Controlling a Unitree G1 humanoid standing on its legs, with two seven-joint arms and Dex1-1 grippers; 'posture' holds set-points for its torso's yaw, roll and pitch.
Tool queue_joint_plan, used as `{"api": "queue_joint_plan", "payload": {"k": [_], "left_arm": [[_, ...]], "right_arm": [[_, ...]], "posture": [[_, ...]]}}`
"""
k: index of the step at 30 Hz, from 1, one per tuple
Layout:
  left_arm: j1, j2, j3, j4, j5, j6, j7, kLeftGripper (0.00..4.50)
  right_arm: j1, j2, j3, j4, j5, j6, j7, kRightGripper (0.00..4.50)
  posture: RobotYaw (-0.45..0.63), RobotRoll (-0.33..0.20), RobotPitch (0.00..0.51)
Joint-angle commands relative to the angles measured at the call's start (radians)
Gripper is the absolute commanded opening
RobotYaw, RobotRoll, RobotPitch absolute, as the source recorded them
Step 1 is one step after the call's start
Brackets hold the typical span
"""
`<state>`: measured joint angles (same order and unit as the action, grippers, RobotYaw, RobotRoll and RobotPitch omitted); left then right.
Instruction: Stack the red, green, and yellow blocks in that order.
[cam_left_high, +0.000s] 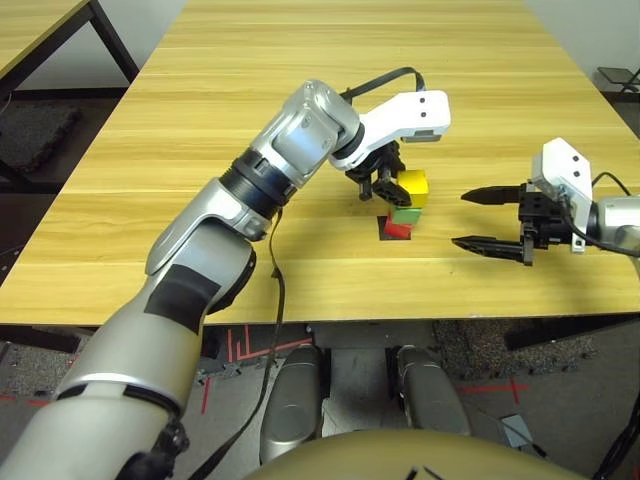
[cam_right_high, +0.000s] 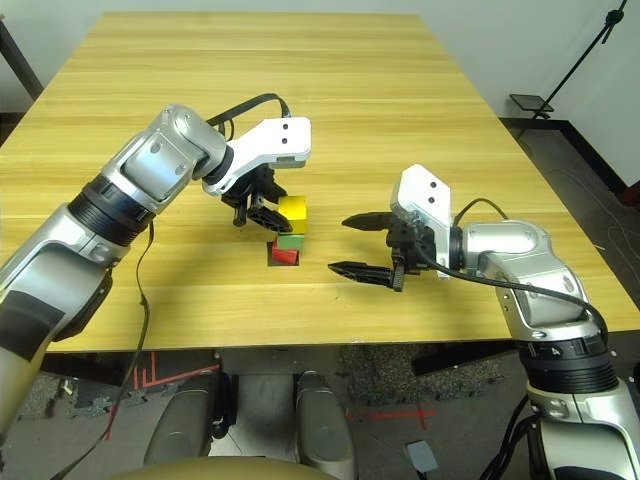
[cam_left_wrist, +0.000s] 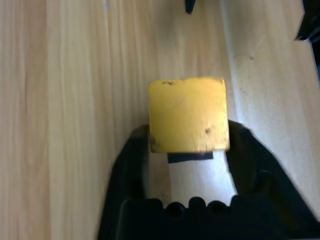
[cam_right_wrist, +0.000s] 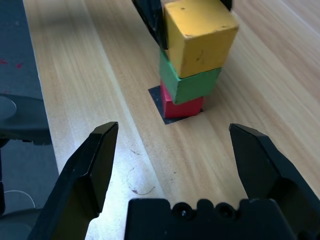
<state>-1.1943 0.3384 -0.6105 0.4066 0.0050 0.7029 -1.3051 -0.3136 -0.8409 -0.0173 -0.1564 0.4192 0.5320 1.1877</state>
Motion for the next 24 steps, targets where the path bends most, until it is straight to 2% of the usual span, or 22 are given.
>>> {"api": "queue_joint_plan", "payload": {"k": [1, 5, 8, 10, 12, 13, 15, 17, 19, 24], "left_arm": [[0.027, -0.011, 0.043, -0.087, -0.027, 0.073, 0.022, 4.40], [0.056, -0.024, 0.202, -0.238, -0.103, 0.228, 0.128, 4.45], [0.121, -0.038, 0.451, -0.427, -0.157, 0.440, 0.303, 4.45], [0.224, -0.023, 0.572, -0.567, -0.155, 0.523, 0.411, 4.45], [0.348, -0.054, 0.712, -0.669, -0.124, 0.540, 0.555, 4.45], [0.396, -0.087, 0.773, -0.693, -0.115, 0.508, 0.630, 4.45], [0.537, -0.142, 0.918, -0.705, -0.098, 0.314, 0.777, 4.45], [0.632, -0.173, 0.984, -0.696, -0.093, 0.169, 0.874, 4.45], [0.712, -0.186, 1.018, -0.646, -0.096, 0.009, 0.933, 4.45], [0.805, -0.202, 1.018, -0.523, -0.092, -0.317, 1.018, 4.45]], "right_arm": [[0.008, -0.018, -0.030, -0.001, 0.019, 0.010, -0.007, 4.50], [0.010, -0.024, -0.066, 0.038, 0.031, 0.016, -0.014, 4.50], [-0.004, -0.024, -0.135, 0.138, 0.025, 0.027, -0.083, 4.50], [-0.019, -0.007, -0.184, 0.244, 0.006, -0.001, -0.155, 4.50], [-0.043, 0.030, -0.232, 0.357, -0.008, -0.061, -0.238, 4.50], [-0.059, 0.047, -0.254, 0.413, -0.011, -0.089, -0.270, 4.50], [-0.081, 0.105, -0.318, 0.523, -0.004, -0.171, -0.346, 4.50], [-0.101, 0.129, -0.350, 0.620, -0.014, -0.248, -0.375, 4.50], [-0.124, 0.131, -0.349, 0.733, -0.046, -0.342, -0.393, 4.50], [-0.202, 0.141, -0.360, 0.963, -0.081, -0.503, -0.453, 4.50]], "posture": [[-0.06, -0.023, 0.091], [-0.02, -0.034, 0.070], [0.01, -0.050, 0.057], [0.03, -0.059, 0.054], [0.05, -0.065, 0.056], [0.06, -0.066, 0.058], [0.07, -0.073, 0.064], [0.08, -0.076, 0.071], [0.09, -0.077, 0.073], [0.05, -0.095, 0.078]]}}
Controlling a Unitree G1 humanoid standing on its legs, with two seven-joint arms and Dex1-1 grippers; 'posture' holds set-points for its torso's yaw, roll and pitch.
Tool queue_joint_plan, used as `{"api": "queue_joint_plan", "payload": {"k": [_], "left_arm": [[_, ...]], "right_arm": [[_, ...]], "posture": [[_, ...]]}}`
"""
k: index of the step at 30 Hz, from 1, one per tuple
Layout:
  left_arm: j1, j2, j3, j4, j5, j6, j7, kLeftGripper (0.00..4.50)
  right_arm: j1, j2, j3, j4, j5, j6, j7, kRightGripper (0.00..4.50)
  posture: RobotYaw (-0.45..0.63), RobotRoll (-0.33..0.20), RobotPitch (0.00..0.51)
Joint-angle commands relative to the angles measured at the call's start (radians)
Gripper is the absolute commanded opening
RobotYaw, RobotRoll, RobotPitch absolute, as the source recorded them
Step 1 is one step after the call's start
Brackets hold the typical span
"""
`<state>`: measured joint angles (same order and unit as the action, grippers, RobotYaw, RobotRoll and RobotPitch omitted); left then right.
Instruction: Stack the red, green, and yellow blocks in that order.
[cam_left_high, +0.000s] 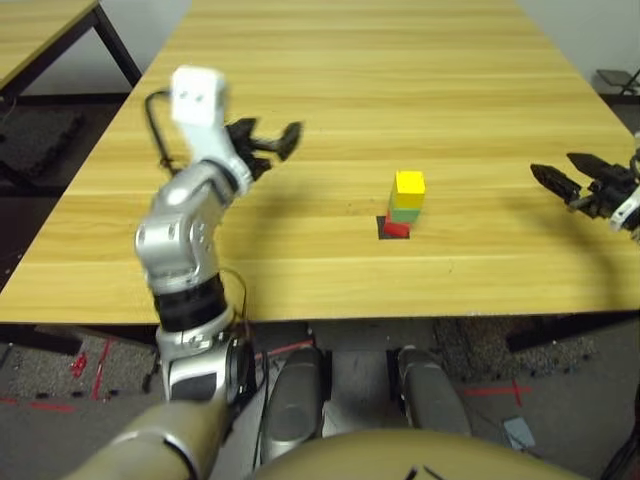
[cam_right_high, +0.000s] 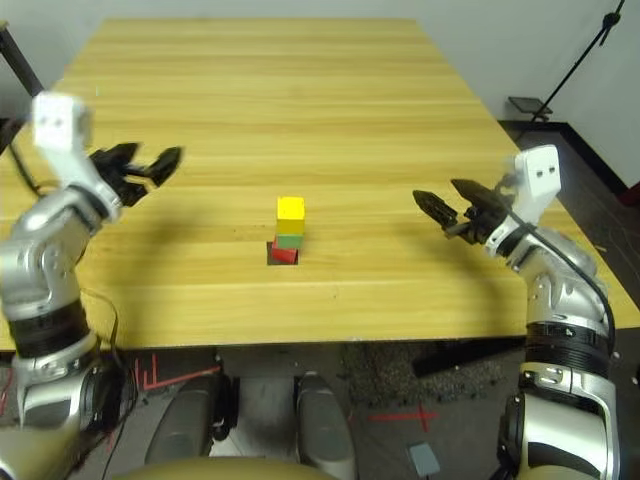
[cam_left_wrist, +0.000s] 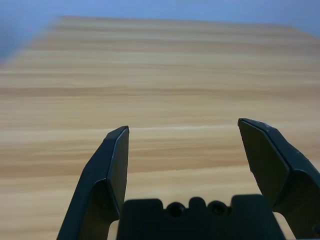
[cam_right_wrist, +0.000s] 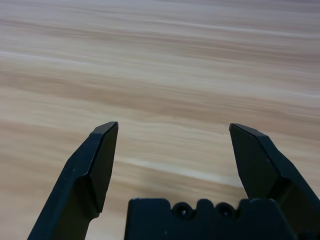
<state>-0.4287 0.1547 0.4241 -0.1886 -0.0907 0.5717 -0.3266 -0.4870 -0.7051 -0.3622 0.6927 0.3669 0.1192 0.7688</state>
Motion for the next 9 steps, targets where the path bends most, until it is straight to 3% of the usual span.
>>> {"api": "queue_joint_plan", "payload": {"k": [1, 9], "left_arm": [[0.053, -0.025, -0.020, 0.096, 0.001, -0.241, 0.052, 4.45], [0.147, -0.026, -0.075, 0.241, 0.003, -0.455, 0.121, 4.45]], "right_arm": [[-0.041, 0.005, -0.016, 0.152, -0.034, -0.120, -0.040, 4.50], [-0.137, -0.018, -0.015, 0.363, -0.067, -0.275, -0.084, 4.50]], "posture": [[0.05, -0.096, 0.078], [0.04, -0.109, 0.074]]}}
